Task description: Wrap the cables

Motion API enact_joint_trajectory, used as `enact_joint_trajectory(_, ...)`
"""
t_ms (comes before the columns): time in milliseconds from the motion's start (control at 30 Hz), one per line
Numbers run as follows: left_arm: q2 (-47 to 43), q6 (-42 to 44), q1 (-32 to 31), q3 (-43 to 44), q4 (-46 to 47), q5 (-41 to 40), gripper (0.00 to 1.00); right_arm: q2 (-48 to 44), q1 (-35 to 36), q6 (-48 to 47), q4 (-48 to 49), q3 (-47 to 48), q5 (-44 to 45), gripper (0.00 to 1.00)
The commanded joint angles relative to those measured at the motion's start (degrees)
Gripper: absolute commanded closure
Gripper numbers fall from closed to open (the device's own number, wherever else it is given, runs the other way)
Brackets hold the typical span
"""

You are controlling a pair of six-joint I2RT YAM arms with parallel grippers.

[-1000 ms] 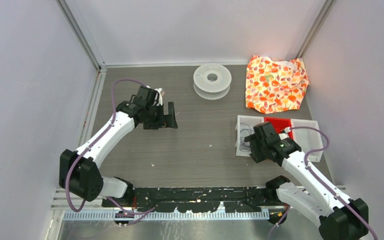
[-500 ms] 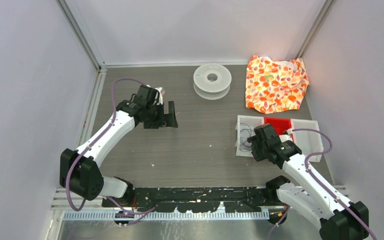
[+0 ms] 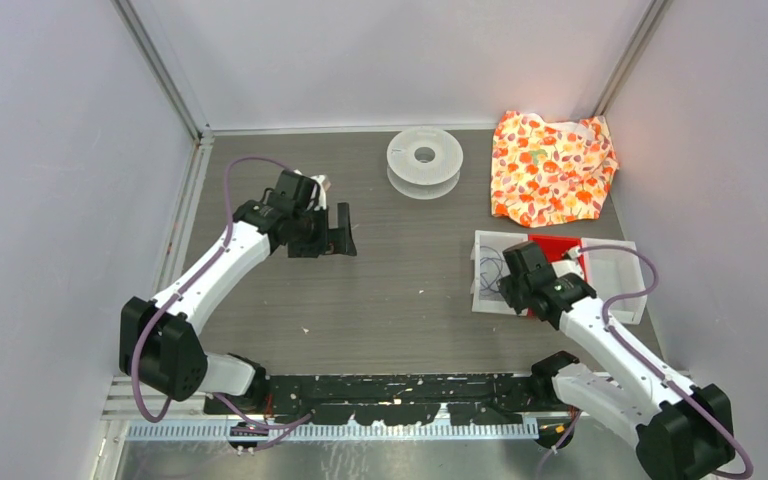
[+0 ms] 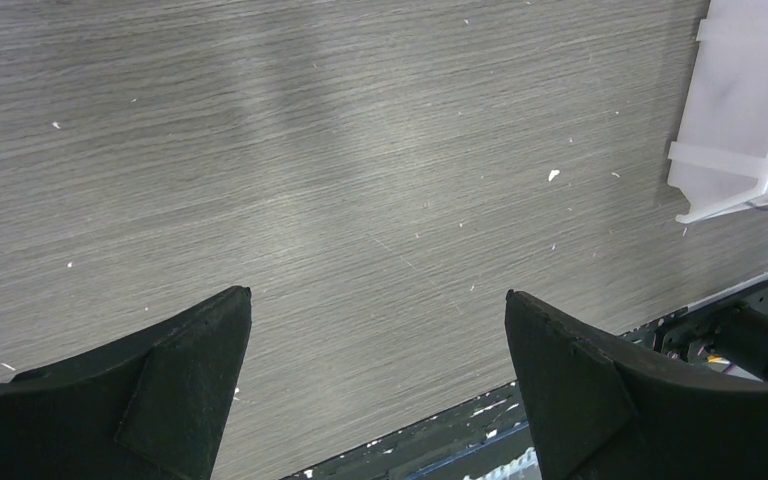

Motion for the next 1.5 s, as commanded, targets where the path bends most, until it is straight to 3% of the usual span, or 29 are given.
enact_joint_trajectory(0, -1.9, -0.6, -0.5, 2.3, -0.1, 0.0, 0.00, 0.1, 0.3, -8.9, -1.5, 11.3, 8.6, 0.99)
enact_joint_trajectory(133, -3.4, -0.9, -0.5, 4.2, 1.2, 1.5, 0.00, 2.1, 0.3, -24.4, -3.2, 28.5, 10.7, 1.00)
enact_joint_trajectory(267, -4.5, -1.4, -0.5, 8.2, 1.4, 3.2, 0.00, 6.0, 0.3, -36.7, -3.0, 44.0, 5.7, 0.99)
enact_joint_trajectory(400, -4.5, -0.4, -0.5, 14.6, 0.0, 6.1, 0.00, 7.6, 0.3, -47.1, 3.1, 53.1, -8.8, 0.99)
enact_joint_trajectory(567, -4.4, 2.5, -0.4, 23.2, -2.9, 10.2, 0.00, 10.2, 0.2, -52.8, 8.2, 61.0, -32.7, 0.99)
enact_joint_trajectory(767, -3.3, 6.5, -0.4, 33.9, -8.3, 18.9, 0.02, 12.9, 0.2, -51.3, 11.6, 59.8, -48.9, 0.99)
enact_joint_trajectory(1000, -2.7, 7.6, -0.9, 39.0, -9.4, 35.2, 0.04, 12.2, 0.2, -47.7, 17.7, 54.5, -56.2, 0.99)
enact_joint_trajectory(1233, -4.3, 3.4, -3.8, 31.2, 4.9, 38.1, 0.06, 12.8, 0.3, -44.4, 22.8, 52.7, -61.6, 1.00)
enact_joint_trajectory(1467, -1.8, 1.1, -4.0, 30.1, 12.7, 34.5, 0.16, 13.1, 0.3, -42.2, 24.7, 51.9, -63.2, 0.99)
